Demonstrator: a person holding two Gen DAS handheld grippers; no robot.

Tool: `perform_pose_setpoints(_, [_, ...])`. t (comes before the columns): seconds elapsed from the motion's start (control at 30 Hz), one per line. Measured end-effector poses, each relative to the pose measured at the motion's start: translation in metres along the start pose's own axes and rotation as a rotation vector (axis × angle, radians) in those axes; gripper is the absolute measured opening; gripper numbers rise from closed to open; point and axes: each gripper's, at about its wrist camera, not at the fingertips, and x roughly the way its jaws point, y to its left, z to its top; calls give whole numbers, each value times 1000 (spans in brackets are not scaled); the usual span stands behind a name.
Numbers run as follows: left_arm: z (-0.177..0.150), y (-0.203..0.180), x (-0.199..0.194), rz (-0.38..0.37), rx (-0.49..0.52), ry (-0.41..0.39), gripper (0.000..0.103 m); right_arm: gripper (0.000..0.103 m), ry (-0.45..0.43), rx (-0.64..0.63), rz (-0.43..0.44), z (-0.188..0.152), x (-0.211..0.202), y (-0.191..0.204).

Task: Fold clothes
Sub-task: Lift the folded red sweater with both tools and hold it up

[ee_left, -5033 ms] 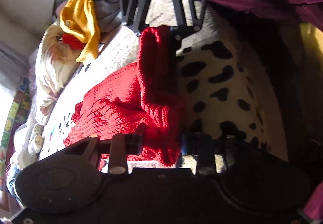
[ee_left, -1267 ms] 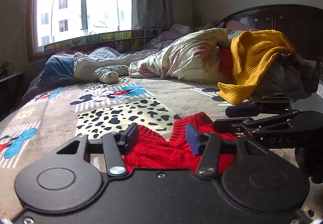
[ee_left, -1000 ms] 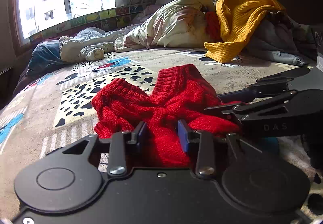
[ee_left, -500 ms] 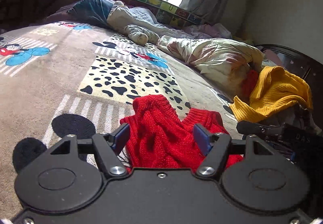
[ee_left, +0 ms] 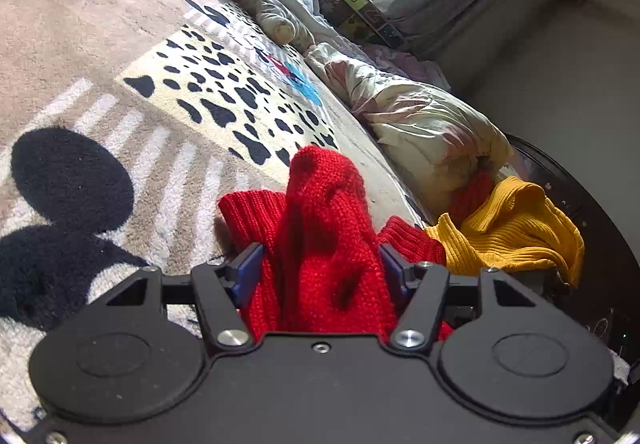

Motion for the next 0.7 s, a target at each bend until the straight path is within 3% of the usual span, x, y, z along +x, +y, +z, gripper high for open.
perform_pose_setpoints(0.07, [-1,-1,-3,-84,14,16,58,55,31,-39,16,-1,4,7])
perform_pose_setpoints(0.13, [-4,0,7,45,82,74,61,51,56,-80,3,-2,10,11])
perform_pose_setpoints(0.2, [-2,5,8,46,33,78,65,50,35,-50,-4,-2,9,9])
perform_pose_setpoints(0.27, [0,-4,3,69,63,69,68,52,-3,-54,-25,-3,1,14])
perform_pose_setpoints(0.43, [7,-10,-21,94,7,-46,74,65,-181,-13,-105,-2,-32,15])
perform_pose_setpoints(0.5, [14,-8,-27,61,-39,-94,72,65,-180,0,-114,4,-30,9])
perform_pose_setpoints(0.63, [32,-5,-7,28,-46,-32,30,59,-144,8,-62,16,-18,2])
perform_pose_setpoints(0.7, [35,4,10,-25,-87,21,27,42,-118,10,-64,20,-8,-3])
